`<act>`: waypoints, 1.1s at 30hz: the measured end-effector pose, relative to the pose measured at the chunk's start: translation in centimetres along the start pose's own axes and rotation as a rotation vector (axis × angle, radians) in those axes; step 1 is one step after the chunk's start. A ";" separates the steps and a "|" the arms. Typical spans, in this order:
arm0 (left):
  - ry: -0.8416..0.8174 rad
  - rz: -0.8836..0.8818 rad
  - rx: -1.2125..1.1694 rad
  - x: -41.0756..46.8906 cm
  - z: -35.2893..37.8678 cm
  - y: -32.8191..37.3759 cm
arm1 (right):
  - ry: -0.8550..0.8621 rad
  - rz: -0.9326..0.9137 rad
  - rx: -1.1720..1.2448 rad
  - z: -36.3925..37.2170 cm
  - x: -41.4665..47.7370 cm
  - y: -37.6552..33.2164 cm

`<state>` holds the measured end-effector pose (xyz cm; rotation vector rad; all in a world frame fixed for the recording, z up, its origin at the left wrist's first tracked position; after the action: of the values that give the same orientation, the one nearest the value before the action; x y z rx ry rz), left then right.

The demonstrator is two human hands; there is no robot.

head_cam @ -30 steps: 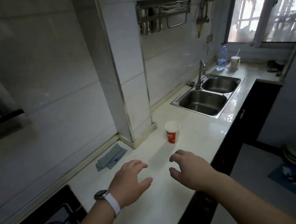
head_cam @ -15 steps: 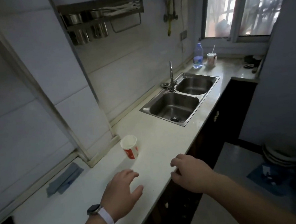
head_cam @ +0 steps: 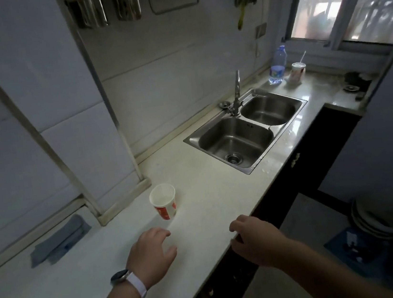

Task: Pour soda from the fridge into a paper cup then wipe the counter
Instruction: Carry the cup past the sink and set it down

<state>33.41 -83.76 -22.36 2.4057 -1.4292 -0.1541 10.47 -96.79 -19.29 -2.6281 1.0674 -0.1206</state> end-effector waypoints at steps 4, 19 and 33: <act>-0.046 -0.076 -0.018 3.6 2.8 -2.3 | -0.034 -0.023 -0.054 0.6 5.0 0.9; -0.142 -0.444 -0.222 7.5 9.3 -7.3 | -0.347 -0.082 -0.109 8.1 16.8 0.2; 0.373 -0.850 -0.777 12.2 11.3 -4.0 | -0.567 0.339 0.530 13.9 24.9 -0.8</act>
<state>39.72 -95.26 -33.34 2.0299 -0.0627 -0.3536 31.61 -110.12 -33.09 -1.8186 1.0663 0.3480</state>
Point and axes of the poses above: each hand's wrist, its own x-axis towards the middle knuckle, its own z-axis out of the palm, y = z × x, the point moved 4 cm from there along x, towards the middle knuckle, and after that the axes turned 12 degrees about y, right-handed, at the moved point
